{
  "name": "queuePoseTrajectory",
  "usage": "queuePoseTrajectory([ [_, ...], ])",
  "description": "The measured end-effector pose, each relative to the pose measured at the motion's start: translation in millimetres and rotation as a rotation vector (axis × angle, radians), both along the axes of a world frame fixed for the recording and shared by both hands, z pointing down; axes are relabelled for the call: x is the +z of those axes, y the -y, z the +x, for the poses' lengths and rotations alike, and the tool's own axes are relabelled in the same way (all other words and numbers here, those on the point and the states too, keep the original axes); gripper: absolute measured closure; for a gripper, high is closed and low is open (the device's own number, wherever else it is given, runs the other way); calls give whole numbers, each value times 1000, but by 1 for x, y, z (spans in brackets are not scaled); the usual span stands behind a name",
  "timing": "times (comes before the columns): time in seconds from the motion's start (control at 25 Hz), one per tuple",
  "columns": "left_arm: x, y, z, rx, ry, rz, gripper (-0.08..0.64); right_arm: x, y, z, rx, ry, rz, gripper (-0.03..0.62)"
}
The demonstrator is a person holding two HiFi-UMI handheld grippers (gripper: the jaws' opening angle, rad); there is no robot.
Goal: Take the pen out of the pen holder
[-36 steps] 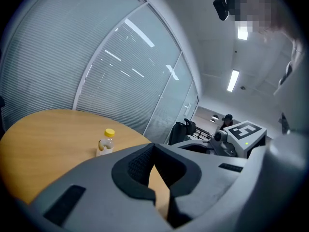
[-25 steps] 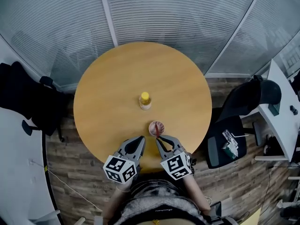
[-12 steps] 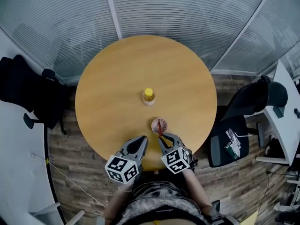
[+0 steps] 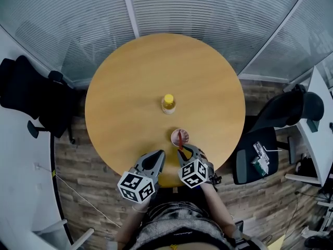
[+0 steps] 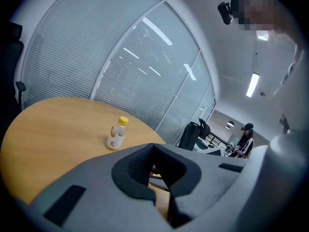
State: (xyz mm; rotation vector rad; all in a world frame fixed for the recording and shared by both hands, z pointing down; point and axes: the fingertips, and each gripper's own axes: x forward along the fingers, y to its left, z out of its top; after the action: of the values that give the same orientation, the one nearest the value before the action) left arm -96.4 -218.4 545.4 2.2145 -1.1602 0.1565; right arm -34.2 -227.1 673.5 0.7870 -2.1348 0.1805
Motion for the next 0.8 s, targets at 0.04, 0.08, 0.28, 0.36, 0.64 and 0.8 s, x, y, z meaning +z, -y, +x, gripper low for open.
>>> queuePoseTrajectory([
  [0.04, 1, 0, 0, 0, 1, -2, 555, 3, 1, 1, 2, -12, 4, 506],
  [0.08, 1, 0, 1, 0, 1, -3, 555, 4, 3, 2, 8, -20, 10, 506],
  [0.28, 2, -3, 1, 2, -4, -12, 555, 4, 7, 1, 15, -36, 38, 506],
  [0.36, 2, -3, 3, 8, -6, -14, 555, 5, 7, 1, 1, -48, 41, 508],
  [0.64, -3, -7, 12, 33, -6, -9, 555, 4, 7, 7, 14, -46, 44, 525],
  [0.8, -4, -11, 19, 45, -7, -9, 555, 3, 6, 10, 18, -46, 48, 526],
])
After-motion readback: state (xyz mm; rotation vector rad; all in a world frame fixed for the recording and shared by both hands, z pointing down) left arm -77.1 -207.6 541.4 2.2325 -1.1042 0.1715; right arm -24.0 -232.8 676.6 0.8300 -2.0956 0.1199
